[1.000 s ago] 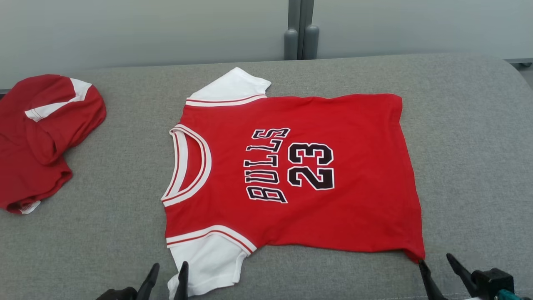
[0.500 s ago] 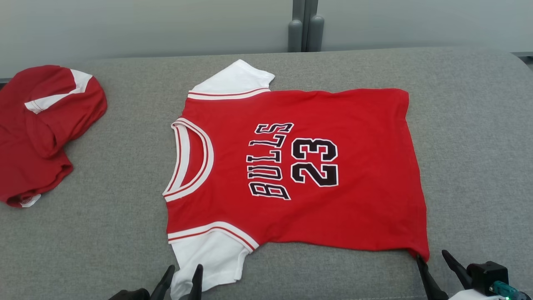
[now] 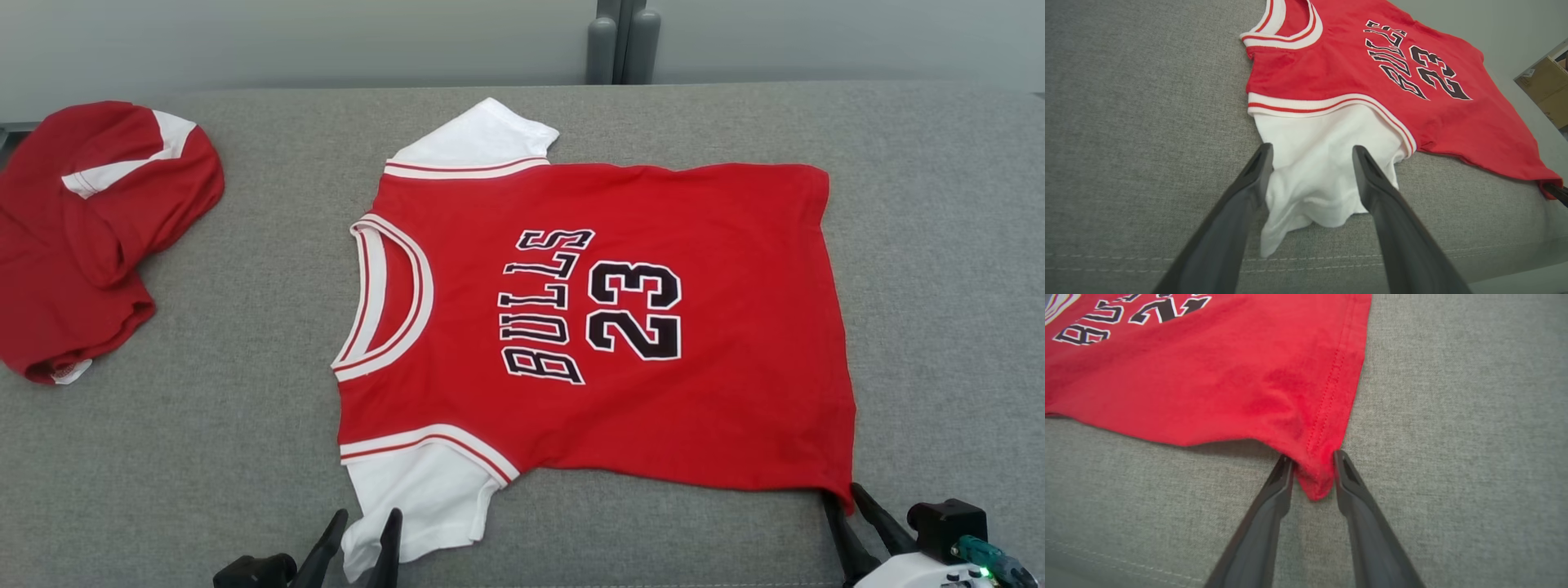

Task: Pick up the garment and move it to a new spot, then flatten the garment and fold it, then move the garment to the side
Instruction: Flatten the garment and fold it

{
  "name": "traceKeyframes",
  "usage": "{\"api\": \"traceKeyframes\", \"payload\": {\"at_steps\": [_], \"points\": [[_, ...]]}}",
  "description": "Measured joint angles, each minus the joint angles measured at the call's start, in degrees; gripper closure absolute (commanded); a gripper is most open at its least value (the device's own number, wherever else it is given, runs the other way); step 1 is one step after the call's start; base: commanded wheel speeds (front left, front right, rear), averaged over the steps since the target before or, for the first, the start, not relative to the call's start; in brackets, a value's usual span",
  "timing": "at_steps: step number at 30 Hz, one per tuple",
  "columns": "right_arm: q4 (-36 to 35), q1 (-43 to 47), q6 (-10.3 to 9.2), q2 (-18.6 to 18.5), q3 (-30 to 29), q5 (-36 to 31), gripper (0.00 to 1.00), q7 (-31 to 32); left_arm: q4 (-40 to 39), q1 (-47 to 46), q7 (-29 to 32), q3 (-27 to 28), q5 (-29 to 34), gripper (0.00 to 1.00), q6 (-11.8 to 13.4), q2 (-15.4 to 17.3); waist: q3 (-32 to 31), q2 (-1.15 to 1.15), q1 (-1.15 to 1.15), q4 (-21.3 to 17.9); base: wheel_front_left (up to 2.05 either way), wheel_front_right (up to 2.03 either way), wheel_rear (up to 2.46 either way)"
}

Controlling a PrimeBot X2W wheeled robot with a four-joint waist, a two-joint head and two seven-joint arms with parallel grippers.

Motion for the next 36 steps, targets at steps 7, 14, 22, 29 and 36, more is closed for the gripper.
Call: {"api": "traceKeyframes", "payload": {"at_steps": [7,14,22,29,36], "points": [[1.0,-1.0,0.97,0.4,-0.1,0.0,0.77,0.0,0.4,0.0,0.6,0.0,-1.4,0.0,-0.6,-0.4,0.3,0.0,0.0,0.2,0.0,0.0,0.0],[1.9,-1.3,1.49,0.8,-0.5,-0.2,0.84,0.0,2.3,0.0,2.3,0.0,-3.7,0.0,-1.4,-1.5,0.2,0.0,0.0,0.1,0.0,0.0,0.0],[2.7,-2.0,1.8,1.0,-1.0,-0.6,0.84,0.0,2.7,0.0,2.7,0.4,-3.7,0.0,-1.2,-1.5,-0.1,0.0,0.0,-0.3,0.0,0.0,0.0],[3.0,-2.0,2.01,1.1,-2.5,-0.6,0.85,0.0,2.7,0.8,4.5,0.8,-4.0,0.0,-0.4,-0.5,-0.1,0.0,0.0,0.4,0.0,0.0,0.0],[3.2,-2.0,2.1,1.2,-2.9,-1.0,0.86,0.0,1.6,2.1,6.5,0.3,-4.7,0.0,-0.4,0.1,0.0,0.0,0.0,1.5,0.0,0.0,0.0]]}}
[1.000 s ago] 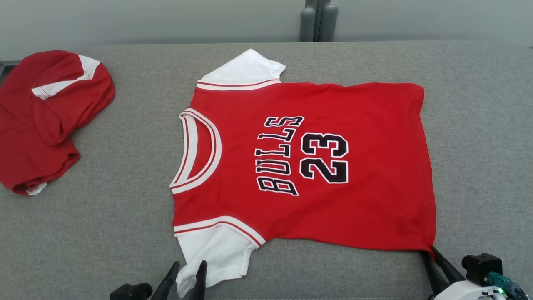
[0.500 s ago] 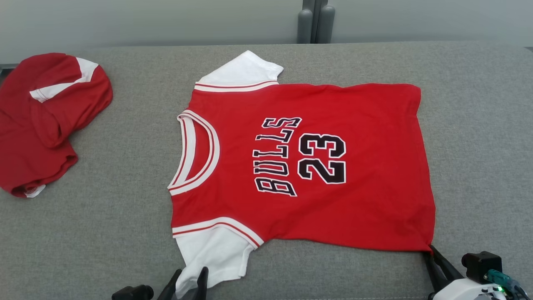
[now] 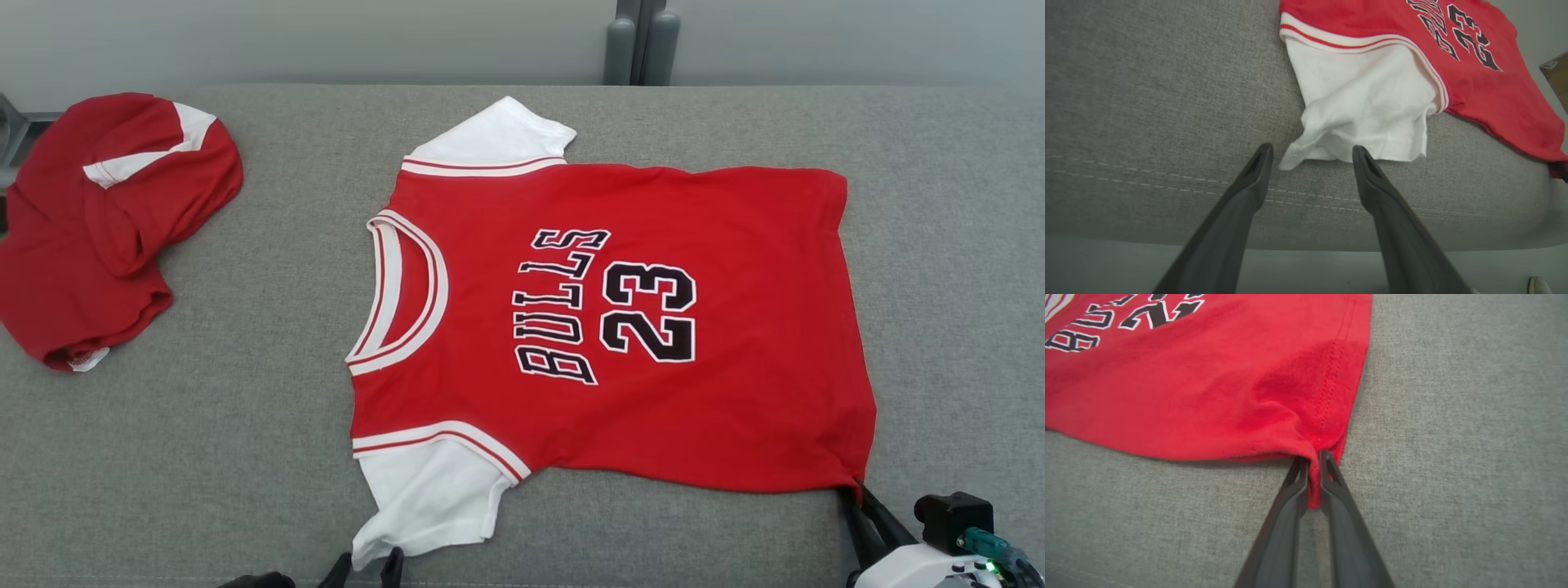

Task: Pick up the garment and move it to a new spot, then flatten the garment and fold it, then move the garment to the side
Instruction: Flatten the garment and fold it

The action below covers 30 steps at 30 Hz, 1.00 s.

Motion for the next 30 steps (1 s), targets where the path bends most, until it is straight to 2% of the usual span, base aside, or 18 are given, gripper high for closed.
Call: {"api": "traceKeyframes", "payload": {"at_steps": [5,6,7,8,9,11,12,13,19,22,25,30], "points": [[0.1,0.0,0.44,0.3,0.1,-0.7,0.87,0.0,-1.5,0.0,0.2,0.6,-1.5,0.0,0.0,-0.1,0.0,0.0,0.0,0.3,0.0,0.0,0.0],[0.1,-0.1,0.58,0.4,0.1,-0.7,0.87,0.0,-1.5,0.0,0.6,0.6,-1.5,0.07,0.0,-0.1,0.0,0.0,0.0,0.3,0.0,0.0,0.0],[0.1,-0.1,0.59,0.4,0.1,-0.8,0.87,0.0,-1.5,0.0,0.6,0.6,-1.5,0.18,0.0,-0.1,0.0,0.0,0.0,0.2,0.0,0.0,0.0],[0.2,-0.1,0.59,0.4,0.1,-1.0,0.87,0.0,-1.6,0.0,1.0,0.6,-1.8,0.42,0.0,-0.1,0.0,0.0,0.0,0.2,0.0,0.0,0.0],[0.2,-0.1,0.62,0.4,0.1,-1.1,0.87,0.0,-1.7,0.0,1.3,0.5,-2.0,0.6,0.0,-0.1,0.0,0.0,0.0,0.2,0.0,0.0,0.0],[0.2,-0.1,0.92,0.4,0.0,-1.1,0.87,0.0,-1.9,0.0,1.6,0.5,-2.1,0.76,0.0,-0.1,0.0,0.0,0.0,0.1,0.0,0.0,0.0],[0.3,-0.1,0.92,0.4,0.0,-1.1,0.87,0.0,-2.1,0.0,1.8,0.3,-2.1,0.93,-0.1,0.0,0.0,0.0,0.0,0.0,0.0,0.0,0.0],[0.3,-0.1,0.93,0.4,0.0,-1.1,0.88,0.0,-2.2,0.0,2.1,0.1,-2.1,1.0,-0.1,0.0,0.0,0.0,0.0,-0.1,0.0,0.0,0.0],[-1.2,-0.2,1.12,0.2,-0.9,-1.7,1.0,0.0,-5.1,0.0,4.1,-0.6,-3.9,1.0,-1.0,0.1,0.1,0.0,0.0,-0.3,0.0,0.0,0.0],[-3.4,-1.3,1.14,-0.4,-1.6,-1.9,1.0,0.0,-7.7,0.0,5.3,-0.4,-3.9,1.0,-1.1,1.1,0.5,0.0,0.0,-0.5,0.0,0.0,0.0],[-6.6,-2.9,1.43,-2.0,-1.9,-2.4,1.0,0.0,-11.9,0.0,7.5,-0.1,-4.0,1.0,-1.1,3.6,1.6,0.0,0.0,-0.8,0.0,0.0,0.0],[-8.9,-3.5,1.94,-3.3,-1.9,-2.6,1.0,0.0,-17.8,0.0,10.2,0.2,-5.7,1.0,-1.1,4.6,3.0,0.0,0.0,-1.2,0.0,0.0,0.0]]}}
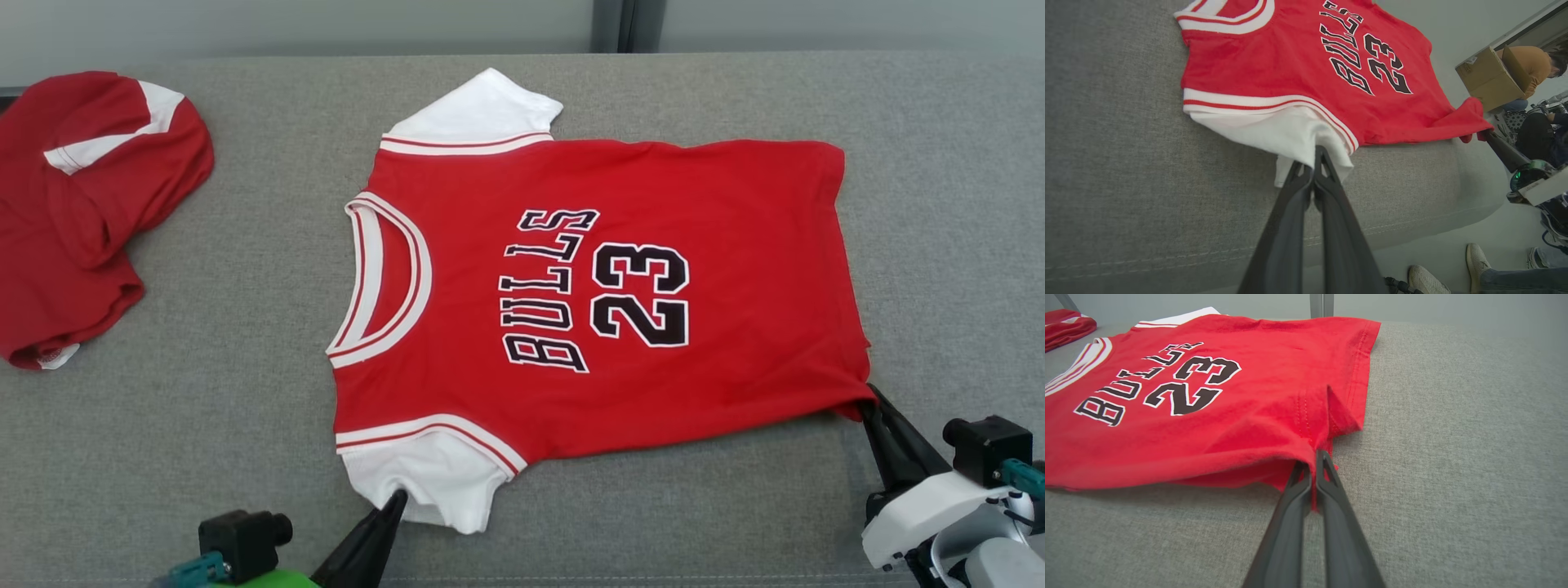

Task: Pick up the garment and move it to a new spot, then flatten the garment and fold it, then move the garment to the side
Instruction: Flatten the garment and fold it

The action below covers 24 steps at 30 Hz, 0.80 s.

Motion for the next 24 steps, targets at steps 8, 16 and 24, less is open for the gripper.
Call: {"api": "traceKeyframes", "payload": {"at_steps": [8,16,24], "points": [[-5.4,-0.2,1.19,-2.0,1.2,3.0,1.0,0.8,-13.5,-0.7,6.0,2.4,-2.1,1.0,0.1,4.0,3.6,0.0,0.0,-0.6,0.0,0.0,0.0],[-13.1,-1.3,1.58,-6.9,4.2,5.9,1.0,6.7,-23.1,-2.1,11.4,8.4,-5.1,1.0,4.5,7.5,6.5,0.0,0.0,-2.1,0.0,0.0,0.0],[-20.6,2.2,1.58,-12.0,7.2,13.3,1.0,13.0,-28.1,-2.1,15.6,10.4,-8.3,1.0,6.2,8.1,7.2,0.0,0.0,-3.6,0.0,0.0,0.0]]}}
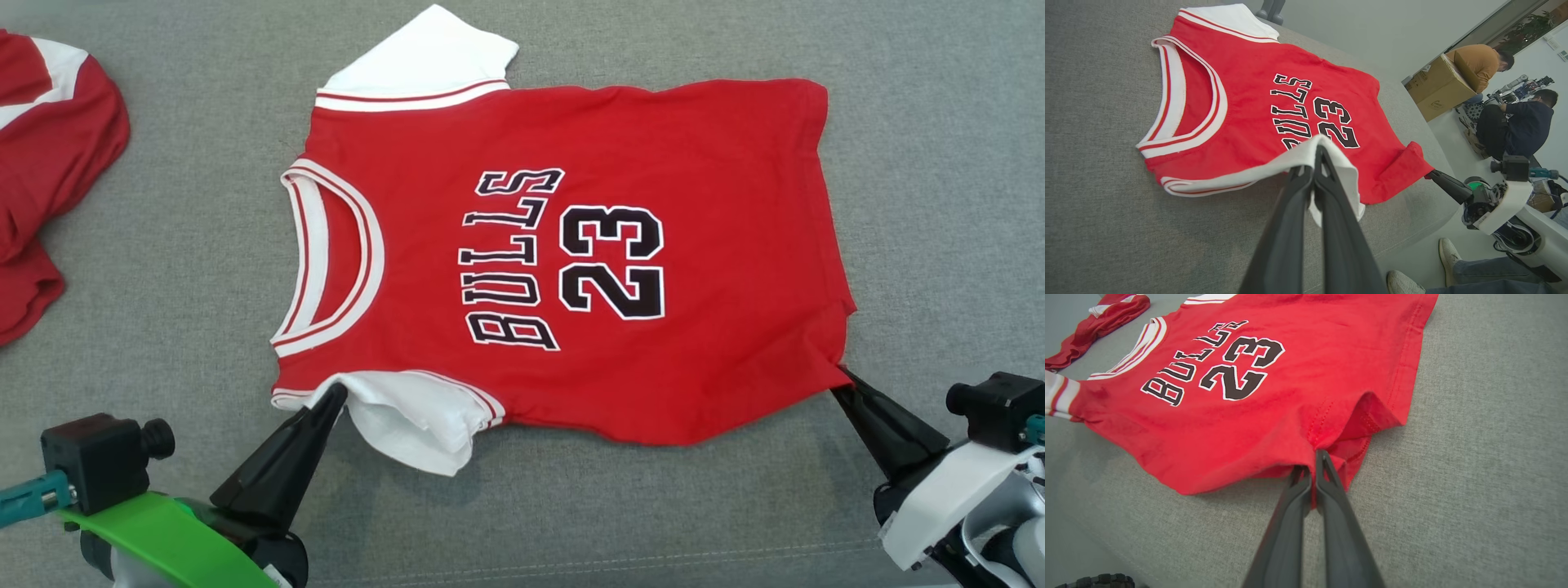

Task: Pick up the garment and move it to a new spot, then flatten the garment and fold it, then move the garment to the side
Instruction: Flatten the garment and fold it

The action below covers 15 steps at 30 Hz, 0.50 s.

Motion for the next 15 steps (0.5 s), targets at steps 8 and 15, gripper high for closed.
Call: {"api": "traceKeyframes", "payload": {"at_steps": [8,15], "points": [[-9.4,1.4,0.0,-6.6,-0.9,8.1,1.0,6.1,-3.6,0.0,3.1,2.9,-2.0,1.0,0.9,1.2,-0.1,0.0,0.0,-0.3,0.0,0.0,0.0],[-14.3,1.2,-0.01,-13.0,-2.0,14.8,1.0,13.9,-5.7,-0.7,7.1,5.7,-3.1,1.0,1.5,2.6,0.8,0.0,0.0,-0.6,0.0,0.0,0.0]]}}
